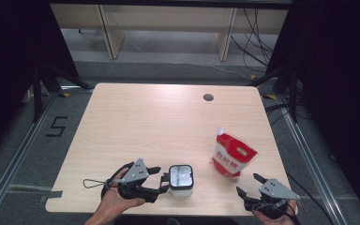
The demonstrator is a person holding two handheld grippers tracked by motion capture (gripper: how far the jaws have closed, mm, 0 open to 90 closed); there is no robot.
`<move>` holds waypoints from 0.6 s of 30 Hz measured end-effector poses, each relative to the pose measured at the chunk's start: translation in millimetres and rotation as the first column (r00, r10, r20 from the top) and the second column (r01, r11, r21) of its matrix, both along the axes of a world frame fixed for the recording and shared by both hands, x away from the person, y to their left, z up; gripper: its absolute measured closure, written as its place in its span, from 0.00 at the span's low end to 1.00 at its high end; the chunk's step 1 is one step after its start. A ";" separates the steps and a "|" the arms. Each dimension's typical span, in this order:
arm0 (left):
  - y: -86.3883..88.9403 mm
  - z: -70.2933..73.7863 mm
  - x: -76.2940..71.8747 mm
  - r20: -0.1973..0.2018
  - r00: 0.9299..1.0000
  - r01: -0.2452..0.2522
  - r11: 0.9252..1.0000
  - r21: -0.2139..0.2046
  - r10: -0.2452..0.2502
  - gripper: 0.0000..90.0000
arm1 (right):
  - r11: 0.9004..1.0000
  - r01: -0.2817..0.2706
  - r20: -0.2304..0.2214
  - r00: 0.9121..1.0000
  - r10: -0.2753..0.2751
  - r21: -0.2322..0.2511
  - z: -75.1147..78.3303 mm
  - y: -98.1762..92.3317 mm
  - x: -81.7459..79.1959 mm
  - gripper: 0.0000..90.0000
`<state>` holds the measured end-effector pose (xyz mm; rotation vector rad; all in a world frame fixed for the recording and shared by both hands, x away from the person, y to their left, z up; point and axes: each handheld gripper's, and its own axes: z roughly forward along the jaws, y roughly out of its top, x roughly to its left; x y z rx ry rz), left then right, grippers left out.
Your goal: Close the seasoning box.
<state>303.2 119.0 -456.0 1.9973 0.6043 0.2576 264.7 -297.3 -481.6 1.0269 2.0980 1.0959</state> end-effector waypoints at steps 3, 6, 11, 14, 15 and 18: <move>10.6 -4.7 -2.9 0.001 1.000 -0.020 1.000 0.015 0.020 0.33 | 1.000 -0.003 0.000 1.000 0.003 -0.003 -0.3 0.1 0.3 0.26; 19.1 -10.5 -6.8 0.002 0.999 -0.037 0.999 0.009 0.037 0.31 | 1.000 -0.006 -0.006 1.000 0.006 0.000 -0.4 0.0 0.3 0.26; 28.6 -18.0 -15.3 -0.023 0.997 -0.077 0.997 0.013 0.078 0.29 | 1.000 -0.009 -0.004 1.000 0.009 -0.004 -1.6 -0.4 1.2 0.25; 34.8 -25.8 -18.4 -0.035 0.995 -0.096 0.995 0.028 0.097 0.28 | 1.000 -0.008 -0.006 1.000 0.008 0.005 -1.5 -0.3 1.1 0.25; 36.4 -27.6 -19.5 -0.040 0.994 -0.099 0.995 0.023 0.100 0.28 | 1.000 -0.011 -0.011 1.000 0.012 0.005 -1.4 -0.4 0.8 0.25; 44.1 -33.8 -23.5 -0.042 0.992 -0.115 0.991 0.065 0.118 0.28 | 1.000 -0.005 -0.037 0.999 0.005 0.006 -1.4 0.1 -0.1 0.26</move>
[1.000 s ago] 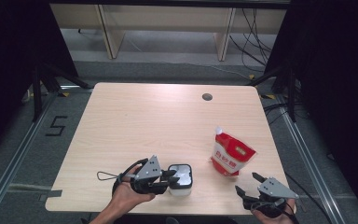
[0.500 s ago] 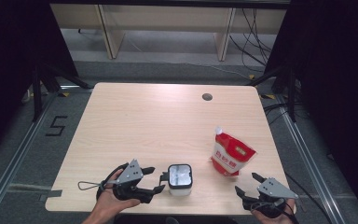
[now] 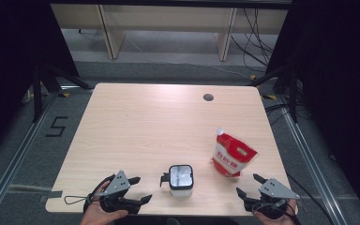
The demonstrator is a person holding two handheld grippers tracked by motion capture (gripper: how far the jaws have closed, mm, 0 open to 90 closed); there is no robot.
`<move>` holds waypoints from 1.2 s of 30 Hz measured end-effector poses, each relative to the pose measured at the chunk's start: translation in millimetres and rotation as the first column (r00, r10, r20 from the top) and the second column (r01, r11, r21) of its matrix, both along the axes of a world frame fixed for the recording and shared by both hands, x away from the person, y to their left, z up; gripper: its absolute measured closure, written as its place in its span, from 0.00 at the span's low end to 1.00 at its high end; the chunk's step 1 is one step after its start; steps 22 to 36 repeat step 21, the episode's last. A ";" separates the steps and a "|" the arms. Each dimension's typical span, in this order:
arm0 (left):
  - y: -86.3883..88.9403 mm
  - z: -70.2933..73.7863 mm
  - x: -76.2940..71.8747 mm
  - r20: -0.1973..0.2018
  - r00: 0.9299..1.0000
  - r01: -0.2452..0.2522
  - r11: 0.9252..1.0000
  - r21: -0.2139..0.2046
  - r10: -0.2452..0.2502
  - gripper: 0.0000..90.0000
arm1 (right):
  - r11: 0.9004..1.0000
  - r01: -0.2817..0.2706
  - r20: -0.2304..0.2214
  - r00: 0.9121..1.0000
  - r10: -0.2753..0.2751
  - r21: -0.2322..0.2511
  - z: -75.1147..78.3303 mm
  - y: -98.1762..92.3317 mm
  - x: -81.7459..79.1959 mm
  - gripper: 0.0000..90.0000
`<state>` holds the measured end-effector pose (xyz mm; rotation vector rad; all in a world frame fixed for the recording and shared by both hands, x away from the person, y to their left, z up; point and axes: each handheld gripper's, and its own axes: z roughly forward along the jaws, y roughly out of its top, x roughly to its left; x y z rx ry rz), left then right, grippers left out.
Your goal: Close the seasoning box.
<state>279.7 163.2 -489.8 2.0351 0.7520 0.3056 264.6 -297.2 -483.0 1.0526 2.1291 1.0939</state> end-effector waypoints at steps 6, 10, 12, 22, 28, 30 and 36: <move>8.5 -9.0 -1.8 -0.025 0.999 -0.040 0.999 0.034 0.041 0.28 | 1.000 0.000 -0.005 1.000 0.000 -0.007 -1.2 -0.7 1.0 0.23; 13.1 -11.5 -2.4 -0.028 0.999 -0.017 0.997 0.077 0.020 0.25 | 1.000 -0.001 -0.015 1.000 0.001 0.001 -2.4 -0.9 1.1 0.21; 11.8 -12.0 -2.6 -0.038 0.998 -0.056 0.998 0.042 0.057 0.24 | 1.000 -0.011 -0.011 1.000 0.011 0.003 -2.5 -1.1 1.7 0.20; 13.7 -12.2 1.9 -0.029 0.998 -0.057 0.997 0.047 0.058 0.18 | 1.000 -0.003 -0.043 0.999 0.002 -0.014 -5.9 -2.4 3.7 0.19; 13.7 -12.2 1.9 -0.029 0.998 -0.057 0.997 0.047 0.058 0.18 | 1.000 -0.003 -0.043 0.999 0.002 -0.014 -5.9 -2.4 3.7 0.19; 13.7 -12.2 1.9 -0.029 0.998 -0.057 0.997 0.047 0.058 0.18 | 1.000 -0.003 -0.043 0.999 0.002 -0.014 -5.9 -2.4 3.7 0.19; 13.7 -12.2 1.9 -0.029 0.998 -0.057 0.997 0.047 0.058 0.18 | 1.000 -0.003 -0.043 0.999 0.002 -0.014 -5.9 -2.4 3.7 0.19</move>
